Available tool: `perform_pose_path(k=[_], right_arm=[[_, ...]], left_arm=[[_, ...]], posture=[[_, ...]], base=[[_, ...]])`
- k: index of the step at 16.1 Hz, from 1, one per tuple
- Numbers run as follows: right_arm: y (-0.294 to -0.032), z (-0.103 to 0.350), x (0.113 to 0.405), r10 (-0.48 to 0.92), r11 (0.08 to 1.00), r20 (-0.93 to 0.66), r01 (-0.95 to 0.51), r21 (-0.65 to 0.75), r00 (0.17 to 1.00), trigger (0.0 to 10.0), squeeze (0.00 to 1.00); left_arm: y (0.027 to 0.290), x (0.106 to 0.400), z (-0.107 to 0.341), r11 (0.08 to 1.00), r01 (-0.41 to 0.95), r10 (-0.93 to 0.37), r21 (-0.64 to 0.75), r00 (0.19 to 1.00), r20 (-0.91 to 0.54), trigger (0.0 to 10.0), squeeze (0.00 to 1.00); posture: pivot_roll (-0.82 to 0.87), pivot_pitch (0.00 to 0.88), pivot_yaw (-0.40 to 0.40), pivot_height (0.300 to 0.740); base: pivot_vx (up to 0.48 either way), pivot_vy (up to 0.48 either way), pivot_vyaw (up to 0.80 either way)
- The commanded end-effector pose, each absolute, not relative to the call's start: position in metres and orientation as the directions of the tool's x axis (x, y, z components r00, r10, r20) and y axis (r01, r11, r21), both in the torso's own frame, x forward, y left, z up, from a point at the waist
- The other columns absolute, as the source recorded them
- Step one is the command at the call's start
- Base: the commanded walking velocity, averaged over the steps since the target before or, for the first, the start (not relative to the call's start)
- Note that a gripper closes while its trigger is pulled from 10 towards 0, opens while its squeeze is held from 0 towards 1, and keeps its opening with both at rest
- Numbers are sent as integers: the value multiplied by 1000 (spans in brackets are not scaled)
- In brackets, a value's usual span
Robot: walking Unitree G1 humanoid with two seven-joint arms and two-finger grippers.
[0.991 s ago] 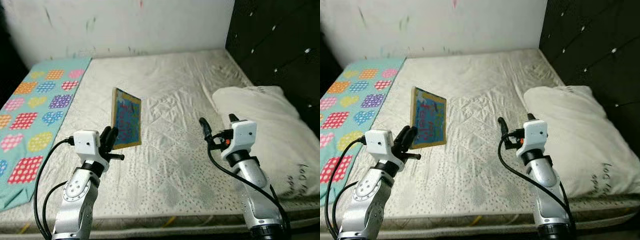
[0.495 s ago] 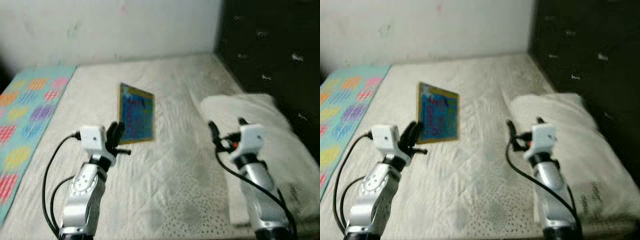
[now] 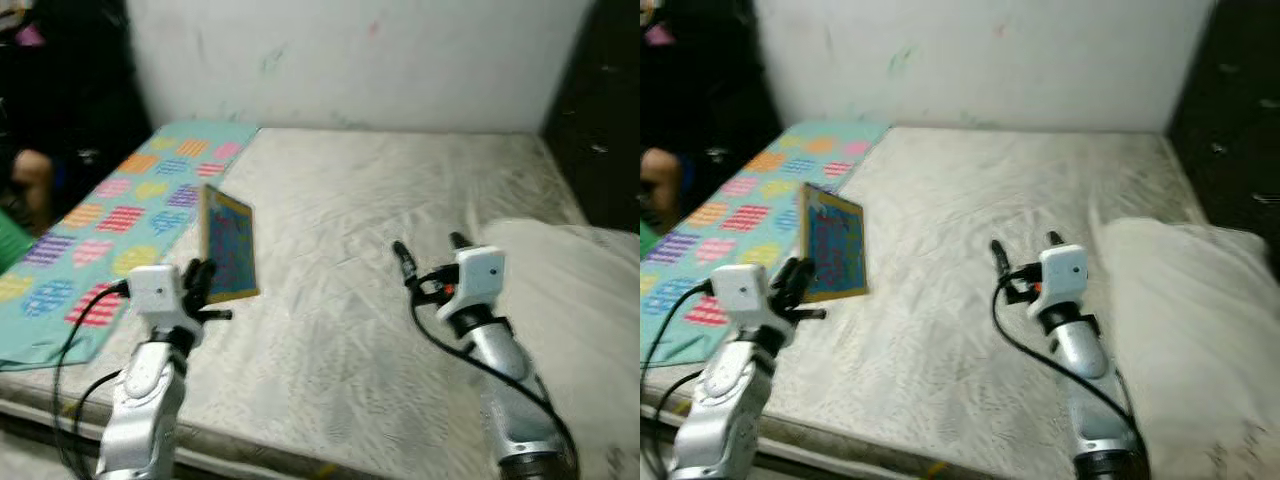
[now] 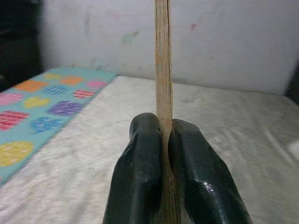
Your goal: Clean up the room
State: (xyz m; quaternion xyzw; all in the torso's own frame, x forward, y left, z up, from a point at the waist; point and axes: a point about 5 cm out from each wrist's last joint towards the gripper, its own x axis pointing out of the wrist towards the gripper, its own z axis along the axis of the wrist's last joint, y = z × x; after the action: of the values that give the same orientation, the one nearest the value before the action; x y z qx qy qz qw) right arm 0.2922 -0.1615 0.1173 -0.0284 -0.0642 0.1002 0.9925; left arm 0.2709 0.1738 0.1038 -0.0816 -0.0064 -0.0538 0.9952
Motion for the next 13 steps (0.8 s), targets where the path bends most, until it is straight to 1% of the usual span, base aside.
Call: perform_pose_path(k=[1, 4, 5, 13], right_arm=[[-160, 121, 293, 205, 978, 136, -198, -63, 969, 10000, 0], [-160, 121, 293, 204, 978, 134, -197, -63, 970, 10000, 0], [-160, 121, 293, 204, 978, 133, -198, -63, 970, 10000, 0], [-161, 120, 294, 194, 981, 125, -188, -56, 973, 10000, 0]], left_arm=[[175, 274, 114, 983, 117, -109, -144, 992, 59, 10000, 0], [175, 274, 114, 982, 118, -111, -145, 992, 59, 10000, 0], [174, 274, 115, 978, 121, -110, -169, 991, 73, 10000, 0], [175, 273, 115, 982, 109, -100, -152, 993, 69, 10000, 0]], posture=[[-205, 0, 74, 740], [-205, 0, 73, 740], [-205, 0, 73, 740], [-202, 0, 65, 740]], base=[[0, -352, 0], [0, -352, 0], [0, 0, 0], [0, 0, 0]])
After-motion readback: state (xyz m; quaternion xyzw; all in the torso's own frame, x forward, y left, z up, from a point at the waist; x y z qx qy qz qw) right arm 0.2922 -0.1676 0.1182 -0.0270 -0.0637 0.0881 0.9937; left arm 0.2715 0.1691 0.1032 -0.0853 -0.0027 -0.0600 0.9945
